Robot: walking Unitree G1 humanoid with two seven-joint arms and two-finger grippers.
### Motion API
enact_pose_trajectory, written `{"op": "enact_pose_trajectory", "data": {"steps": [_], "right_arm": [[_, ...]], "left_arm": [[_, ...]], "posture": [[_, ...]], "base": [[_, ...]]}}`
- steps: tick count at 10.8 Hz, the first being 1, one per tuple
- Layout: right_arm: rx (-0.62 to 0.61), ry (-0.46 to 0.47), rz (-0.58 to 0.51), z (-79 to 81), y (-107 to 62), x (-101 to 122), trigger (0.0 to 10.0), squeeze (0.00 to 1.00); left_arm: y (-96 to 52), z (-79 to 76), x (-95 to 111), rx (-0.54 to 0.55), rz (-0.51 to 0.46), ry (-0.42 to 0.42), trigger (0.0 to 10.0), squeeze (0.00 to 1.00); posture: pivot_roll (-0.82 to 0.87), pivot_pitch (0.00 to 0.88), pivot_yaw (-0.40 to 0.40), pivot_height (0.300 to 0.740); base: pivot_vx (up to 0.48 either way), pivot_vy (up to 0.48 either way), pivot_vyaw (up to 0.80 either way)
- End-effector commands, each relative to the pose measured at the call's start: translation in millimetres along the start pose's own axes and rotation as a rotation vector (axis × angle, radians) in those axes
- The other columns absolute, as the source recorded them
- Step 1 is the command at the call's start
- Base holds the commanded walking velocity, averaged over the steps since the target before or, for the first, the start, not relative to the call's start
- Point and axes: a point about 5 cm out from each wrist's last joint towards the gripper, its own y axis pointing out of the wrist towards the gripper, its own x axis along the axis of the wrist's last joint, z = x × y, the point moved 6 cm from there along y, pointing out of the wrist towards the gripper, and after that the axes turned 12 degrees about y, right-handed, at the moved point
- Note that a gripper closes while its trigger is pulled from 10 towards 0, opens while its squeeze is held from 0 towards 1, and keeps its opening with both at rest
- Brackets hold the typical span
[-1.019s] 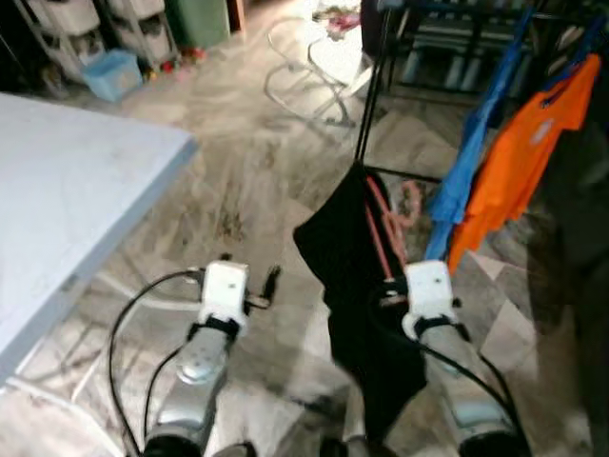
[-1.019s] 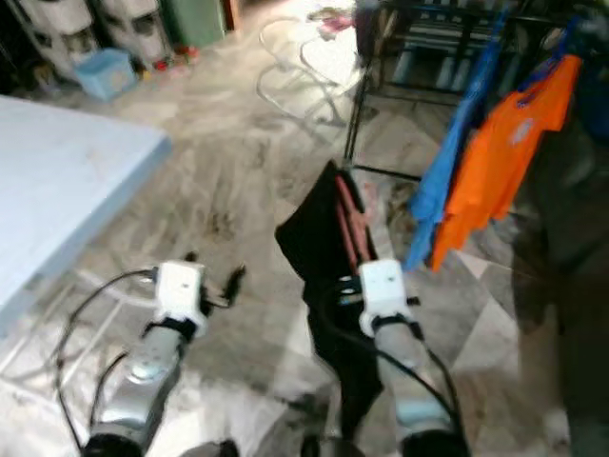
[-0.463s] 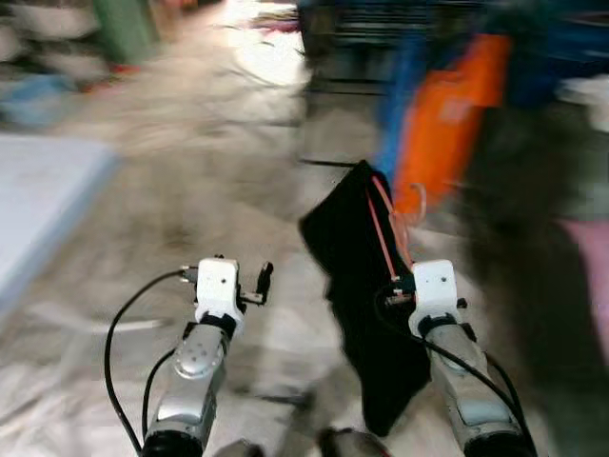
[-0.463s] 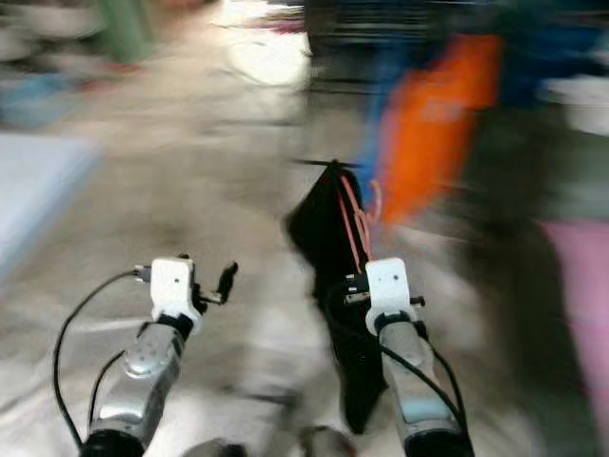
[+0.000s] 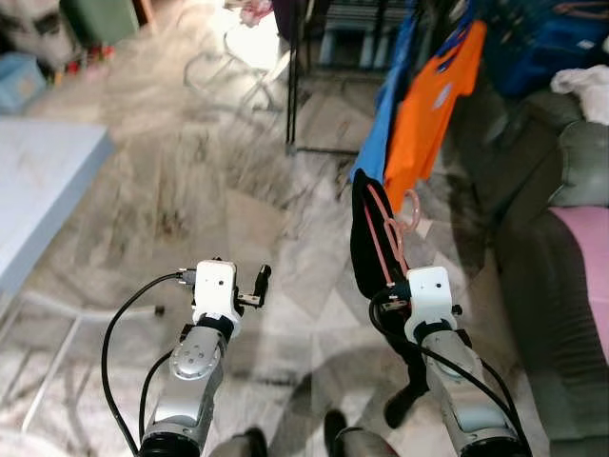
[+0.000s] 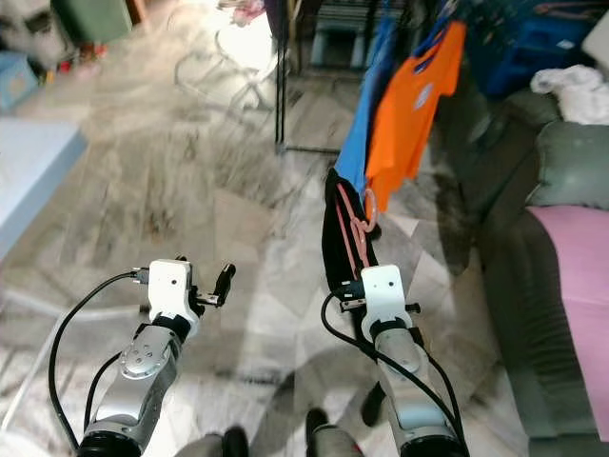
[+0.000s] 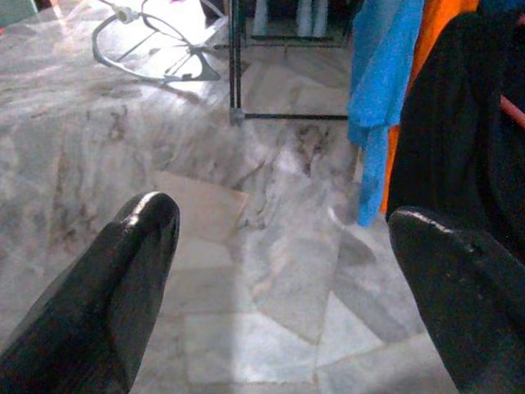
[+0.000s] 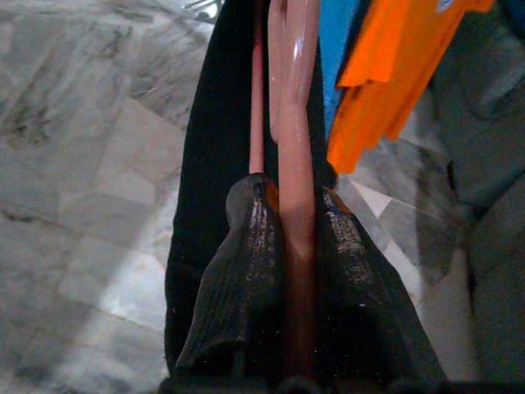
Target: Hang hanger
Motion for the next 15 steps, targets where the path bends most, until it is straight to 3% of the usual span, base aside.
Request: {"op": "enact_pose_trajectory", "data": {"steps": [1, 8, 9, 10, 12, 13, 14, 15], "right_arm": [[0.008, -0.005, -0.043, 0.9, -0.1, 12.4, 10.0, 0.0], [0.018, 0.005, -0.034, 5.6, -3.7, 8.6, 10.0, 0.0], [0.059, 0.011, -0.043, 10.6, -5.0, 10.9, 10.0, 0.0], [0.155, -0.069, -0.068, 12.0, -5.5, 20.8, 10.0, 0.0], [0.279, -0.137, -0.071, -3.0, -2.8, 44.9, 10.0, 0.0], [0.398, -0.166, -0.074, 7.4, -6.6, 55.7, 10.0, 0.0], [0.552, -0.226, -0.073, 28.0, -16.3, 62.0, 10.0, 0.0], [0.583, -0.226, -0.087, 36.5, -17.8, 67.4, 10.0, 0.0]], "left_arm": [[-1.3, -1.8, -3.1, -0.009, 0.011, 0.004, 10.0, 0.0], [-2.2, -3.9, 0.9, -0.026, -0.006, 0.014, 10.0, 0.0], [-0.7, -2.4, 7.8, -0.021, -0.036, 0.035, 10.0, 0.0], [11.0, 6.3, 34.4, -0.004, -0.124, 0.099, 10.0, 0.0], [29.1, 18.7, 67.1, 0.0, -0.224, 0.257, 10.0, 0.0], [32.1, 11.8, 69.8, -0.046, -0.236, 0.241, 10.0, 0.0], [30.4, -8.8, 76.6, -0.124, -0.268, 0.164, 10.0, 0.0], [27.4, -27.1, 76.2, -0.184, -0.278, 0.137, 10.0, 0.0]], "posture": [[-0.14, 0.181, 0.026, 0.74], [-0.14, 0.197, 0.043, 0.74], [-0.14, 0.2, 0.046, 0.74], [-0.15, 0.207, 0.063, 0.74], [-0.15, 0.212, 0.082, 0.74], [-0.18, 0.214, 0.094, 0.74], [-0.19, 0.211, 0.095, 0.74], [-0.19, 0.209, 0.095, 0.74]], "base": [[0.0, 0.0, 0.0], [0.0, 0.0, 0.0], [0.0, 0.0, 0.0], [0.0, 0.0, 0.0], [0.0, 0.0, 0.0], [0.0, 0.0, 0.0], [0.0, 0.0, 0.0], [0.0, 0.0, 0.0]]}}
